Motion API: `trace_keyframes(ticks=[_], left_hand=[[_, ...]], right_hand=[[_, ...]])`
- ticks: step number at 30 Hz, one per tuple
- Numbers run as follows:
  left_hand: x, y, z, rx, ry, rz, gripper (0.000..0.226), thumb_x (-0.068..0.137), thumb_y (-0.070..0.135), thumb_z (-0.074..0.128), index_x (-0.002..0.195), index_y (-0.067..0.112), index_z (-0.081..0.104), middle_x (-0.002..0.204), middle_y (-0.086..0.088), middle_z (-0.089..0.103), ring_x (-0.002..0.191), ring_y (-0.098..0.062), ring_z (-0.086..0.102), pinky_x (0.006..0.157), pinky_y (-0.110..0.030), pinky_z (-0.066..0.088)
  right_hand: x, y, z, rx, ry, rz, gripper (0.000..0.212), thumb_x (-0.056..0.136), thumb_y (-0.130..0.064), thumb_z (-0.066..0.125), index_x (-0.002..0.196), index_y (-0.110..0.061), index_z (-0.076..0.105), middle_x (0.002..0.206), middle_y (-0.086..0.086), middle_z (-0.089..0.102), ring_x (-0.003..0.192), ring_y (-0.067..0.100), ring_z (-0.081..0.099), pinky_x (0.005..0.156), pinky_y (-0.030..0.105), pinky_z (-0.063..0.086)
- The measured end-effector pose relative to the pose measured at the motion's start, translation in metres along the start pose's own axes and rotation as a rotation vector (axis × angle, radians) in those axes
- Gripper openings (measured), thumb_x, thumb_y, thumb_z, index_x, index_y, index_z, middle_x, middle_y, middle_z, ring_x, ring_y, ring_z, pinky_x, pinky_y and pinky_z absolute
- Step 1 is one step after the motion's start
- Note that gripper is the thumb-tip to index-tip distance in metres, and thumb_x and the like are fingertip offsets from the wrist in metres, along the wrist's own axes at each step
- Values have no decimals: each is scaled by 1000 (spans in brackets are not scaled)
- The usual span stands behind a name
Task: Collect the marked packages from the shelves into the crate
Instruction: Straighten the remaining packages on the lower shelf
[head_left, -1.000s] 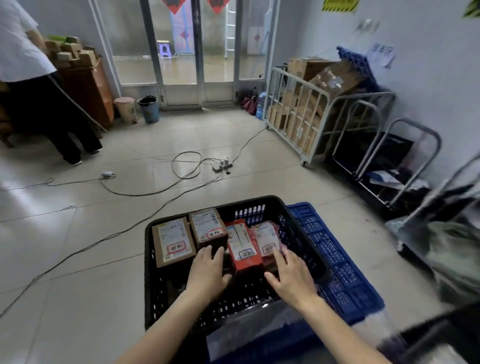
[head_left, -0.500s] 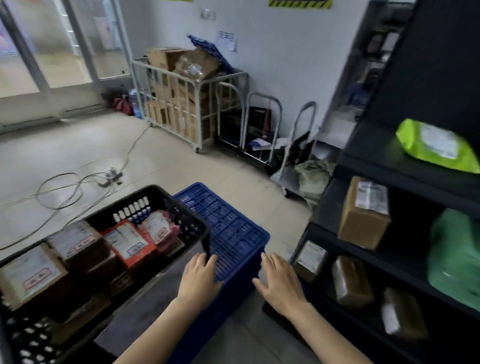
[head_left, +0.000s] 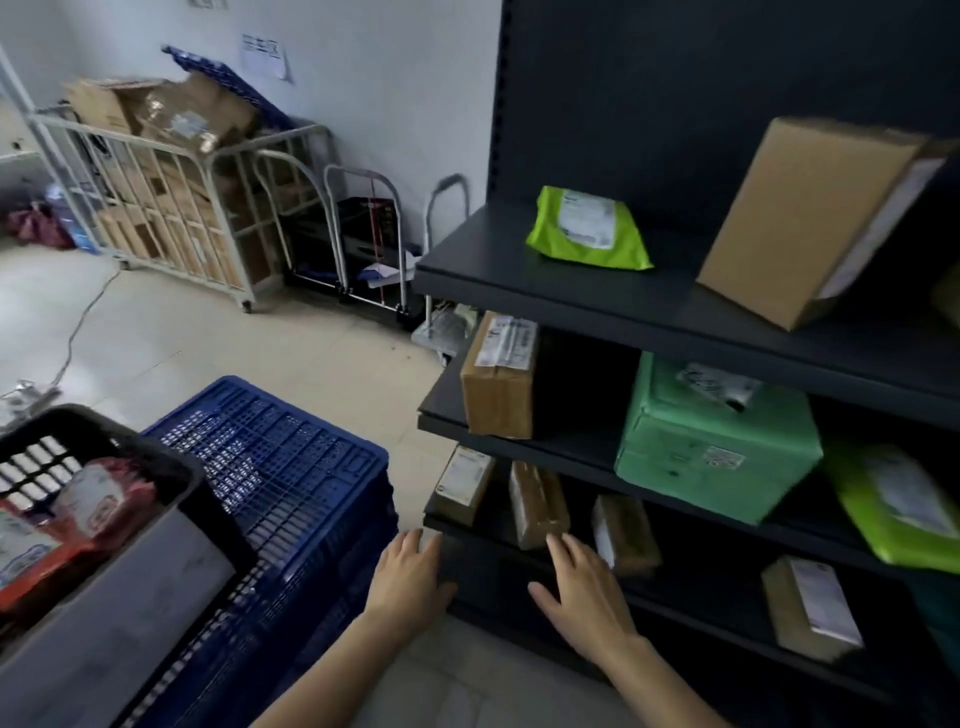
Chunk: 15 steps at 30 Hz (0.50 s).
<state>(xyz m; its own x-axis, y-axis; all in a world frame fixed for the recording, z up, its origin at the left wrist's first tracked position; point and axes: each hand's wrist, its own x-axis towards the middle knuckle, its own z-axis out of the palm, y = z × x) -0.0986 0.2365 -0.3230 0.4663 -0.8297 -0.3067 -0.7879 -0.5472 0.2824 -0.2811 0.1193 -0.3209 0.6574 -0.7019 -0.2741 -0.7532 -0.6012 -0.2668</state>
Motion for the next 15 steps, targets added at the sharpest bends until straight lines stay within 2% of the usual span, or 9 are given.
trace_keyframes(ticks=[4, 11, 15], left_hand=[[11, 28, 12, 26, -18, 57, 64, 89, 38, 53, 145, 21, 29, 149, -3, 32, 141, -23, 22, 114, -34, 21], [34, 56, 29, 64, -57, 160, 60, 88, 37, 53, 141, 19, 31, 147, -4, 34, 140, -25, 23, 113, -36, 25], [50, 55, 40, 68, -68, 190, 65, 89, 39, 54, 144, 18, 28, 150, -5, 31, 142, -26, 21, 114, -37, 24]], right_hand=[[-14, 30, 6, 38, -18, 56, 68, 94, -49, 36, 149, -17, 11, 157, 5, 13, 144, 20, 13, 116, 33, 16], [-25, 53, 11, 106, 6, 172, 69, 94, -49, 38, 149, -17, 10, 157, 5, 12, 144, 21, 12, 116, 36, 20], [-19, 54, 23, 126, 44, 214, 68, 95, -48, 38, 148, -18, 11, 157, 5, 13, 144, 20, 13, 116, 35, 20]])
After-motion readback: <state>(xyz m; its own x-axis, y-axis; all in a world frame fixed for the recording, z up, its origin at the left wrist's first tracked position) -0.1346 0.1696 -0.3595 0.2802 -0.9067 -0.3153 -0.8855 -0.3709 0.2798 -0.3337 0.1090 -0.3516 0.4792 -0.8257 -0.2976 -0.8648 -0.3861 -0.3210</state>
